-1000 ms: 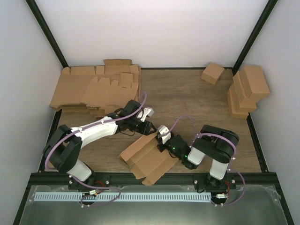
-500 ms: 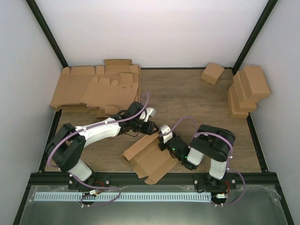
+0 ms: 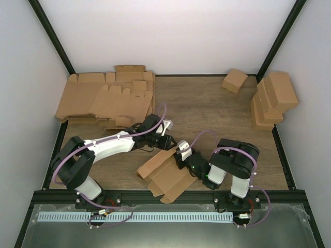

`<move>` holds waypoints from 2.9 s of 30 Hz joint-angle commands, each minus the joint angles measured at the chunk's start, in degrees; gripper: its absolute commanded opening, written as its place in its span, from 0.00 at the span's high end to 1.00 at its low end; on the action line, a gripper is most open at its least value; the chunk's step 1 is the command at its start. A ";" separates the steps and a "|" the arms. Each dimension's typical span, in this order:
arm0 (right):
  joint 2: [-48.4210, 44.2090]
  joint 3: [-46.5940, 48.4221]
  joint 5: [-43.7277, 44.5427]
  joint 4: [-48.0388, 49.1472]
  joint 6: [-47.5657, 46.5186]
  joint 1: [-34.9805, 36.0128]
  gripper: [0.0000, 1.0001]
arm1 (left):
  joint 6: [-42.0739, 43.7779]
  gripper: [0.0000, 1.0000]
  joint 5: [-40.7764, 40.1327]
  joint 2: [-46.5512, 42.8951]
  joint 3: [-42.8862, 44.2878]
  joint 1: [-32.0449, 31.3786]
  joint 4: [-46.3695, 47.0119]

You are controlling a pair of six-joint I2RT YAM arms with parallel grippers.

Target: Fold the paper box

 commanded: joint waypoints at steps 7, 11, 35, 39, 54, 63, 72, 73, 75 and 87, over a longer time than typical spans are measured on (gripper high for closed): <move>-0.86 -4.09 0.56 6.06 2.65 0.60 0.54 | -0.59 0.62 -4.78 1.32 0.07 -2.14 -2.99; 0.35 -5.70 -0.19 8.45 3.40 0.60 0.56 | -0.42 0.62 -5.72 2.44 0.79 -2.98 -3.54; 5.61 1.56 8.64 8.82 -1.55 0.56 0.86 | -1.64 0.63 -4.62 -0.44 -0.45 -3.45 -3.45; 5.23 1.52 9.73 8.26 -1.11 0.60 0.99 | -1.68 0.63 -4.66 -1.56 -0.64 -3.34 -3.51; -21.44 2.95 8.45 -22.73 15.57 -4.46 0.99 | -1.45 0.00 -19.02 -34.14 3.70 -3.30 -19.22; -33.05 6.21 8.18 -36.64 29.80 -9.06 0.99 | -14.06 0.00 -23.48 -56.07 -4.70 -3.33 -22.87; -32.84 7.72 9.21 -37.69 41.49 -9.15 0.99 | -24.06 0.09 -9.29 -60.15 -12.44 -3.31 -17.87; -32.80 7.72 9.54 -37.32 41.71 -9.15 0.99 | -25.06 0.10 -8.60 -59.83 -13.38 -3.33 -17.15; -32.55 8.46 9.91 -37.74 41.80 -9.15 0.99 | -26.41 0.12 -8.62 -58.75 -14.67 -3.28 -16.60; -30.47 8.46 10.18 -36.39 43.48 -9.15 0.99 | -26.25 0.43 -8.40 -50.23 -17.07 -3.34 -11.56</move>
